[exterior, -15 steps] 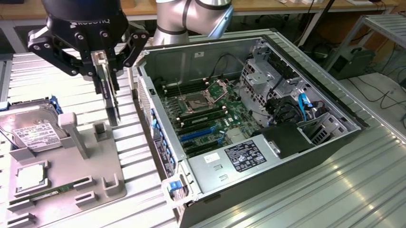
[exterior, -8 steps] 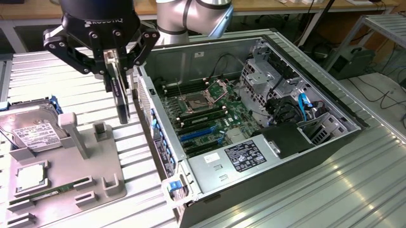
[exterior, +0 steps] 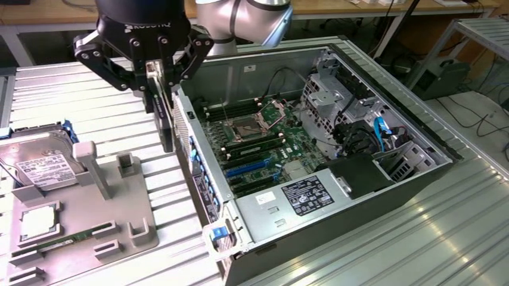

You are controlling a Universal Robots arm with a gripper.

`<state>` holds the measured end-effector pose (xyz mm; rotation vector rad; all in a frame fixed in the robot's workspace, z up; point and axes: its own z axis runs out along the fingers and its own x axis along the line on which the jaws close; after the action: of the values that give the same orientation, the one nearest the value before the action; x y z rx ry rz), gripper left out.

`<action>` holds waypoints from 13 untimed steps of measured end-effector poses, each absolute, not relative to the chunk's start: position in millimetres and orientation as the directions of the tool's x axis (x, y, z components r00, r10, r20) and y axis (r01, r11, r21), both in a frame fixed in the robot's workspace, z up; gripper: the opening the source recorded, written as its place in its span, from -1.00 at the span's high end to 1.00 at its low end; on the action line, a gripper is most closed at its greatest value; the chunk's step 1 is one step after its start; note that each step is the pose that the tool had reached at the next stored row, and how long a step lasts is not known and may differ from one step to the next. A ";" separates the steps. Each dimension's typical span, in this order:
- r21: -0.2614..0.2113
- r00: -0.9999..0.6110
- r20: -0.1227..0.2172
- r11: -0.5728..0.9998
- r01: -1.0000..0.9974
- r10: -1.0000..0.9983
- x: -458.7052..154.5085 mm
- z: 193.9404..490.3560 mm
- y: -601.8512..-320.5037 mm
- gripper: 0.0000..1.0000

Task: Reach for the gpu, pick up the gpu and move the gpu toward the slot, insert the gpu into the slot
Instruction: 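Pick up the gpu and move the gpu toward the slot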

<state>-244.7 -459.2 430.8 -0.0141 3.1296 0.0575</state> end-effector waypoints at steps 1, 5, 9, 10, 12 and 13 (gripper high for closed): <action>0.037 -1.000 -0.012 0.999 -0.009 -0.009 -242.5 430.8 -459.2 0.44; 0.037 -1.000 -0.012 0.999 -0.009 -0.009 -233.0 430.8 -459.2 0.44; 0.037 -1.000 -0.011 0.999 -0.009 -0.009 -225.2 430.8 -459.2 0.44; 0.037 -1.000 -0.011 0.999 -0.009 -0.009 -223.3 430.8 -459.2 0.44; 0.037 -1.000 -0.011 0.999 -0.009 -0.009 -219.2 430.8 -459.2 0.44; 0.037 -1.000 -0.011 0.999 -0.009 -0.009 -217.5 430.8 -459.2 0.44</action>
<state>-217.5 -459.2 430.8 -0.0141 3.1297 0.0574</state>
